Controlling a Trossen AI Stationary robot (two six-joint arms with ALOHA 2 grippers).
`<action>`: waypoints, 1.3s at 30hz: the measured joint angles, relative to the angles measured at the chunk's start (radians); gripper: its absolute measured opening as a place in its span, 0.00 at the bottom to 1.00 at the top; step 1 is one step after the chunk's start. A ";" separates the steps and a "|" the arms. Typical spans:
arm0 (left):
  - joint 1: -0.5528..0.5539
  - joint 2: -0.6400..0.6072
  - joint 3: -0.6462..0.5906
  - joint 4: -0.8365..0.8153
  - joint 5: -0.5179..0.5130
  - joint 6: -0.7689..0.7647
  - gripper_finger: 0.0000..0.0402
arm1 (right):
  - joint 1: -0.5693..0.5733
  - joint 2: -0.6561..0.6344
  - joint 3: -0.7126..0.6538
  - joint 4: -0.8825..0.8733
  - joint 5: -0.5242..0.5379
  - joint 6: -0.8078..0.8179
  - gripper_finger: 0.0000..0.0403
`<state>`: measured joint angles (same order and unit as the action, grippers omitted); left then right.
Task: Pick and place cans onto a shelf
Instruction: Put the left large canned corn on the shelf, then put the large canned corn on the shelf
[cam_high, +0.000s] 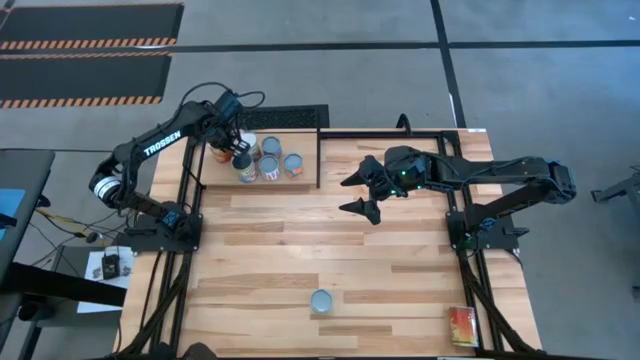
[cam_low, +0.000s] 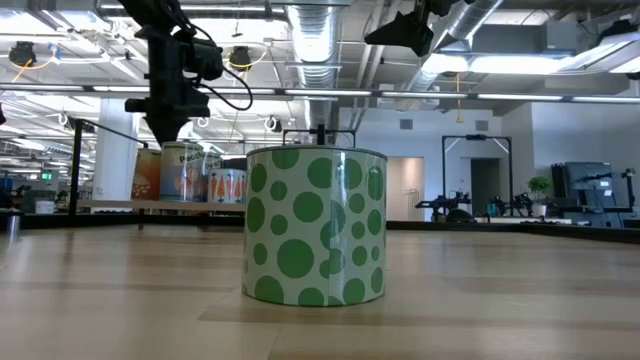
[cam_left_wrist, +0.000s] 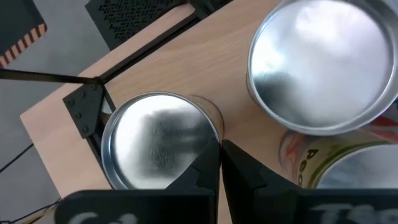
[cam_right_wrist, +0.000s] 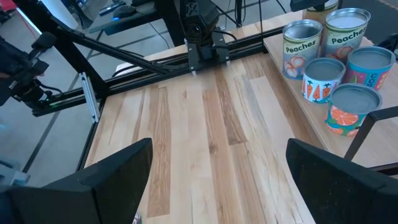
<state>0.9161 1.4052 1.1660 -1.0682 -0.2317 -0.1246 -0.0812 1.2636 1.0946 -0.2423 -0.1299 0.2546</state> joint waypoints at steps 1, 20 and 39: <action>0.000 0.000 0.000 0.008 0.000 0.000 0.00 | 0.000 0.000 0.000 0.000 0.000 0.000 0.96; 0.000 0.001 -0.001 0.030 0.010 -0.005 0.03 | 0.000 0.000 0.000 0.000 0.000 0.000 0.96; -0.033 -0.093 0.143 0.038 0.041 0.041 0.19 | 0.000 0.000 0.000 0.000 0.000 -0.002 0.96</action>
<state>0.8827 1.3118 1.3094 -1.0301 -0.1912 -0.0835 -0.0814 1.2636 1.0946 -0.2421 -0.1299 0.2531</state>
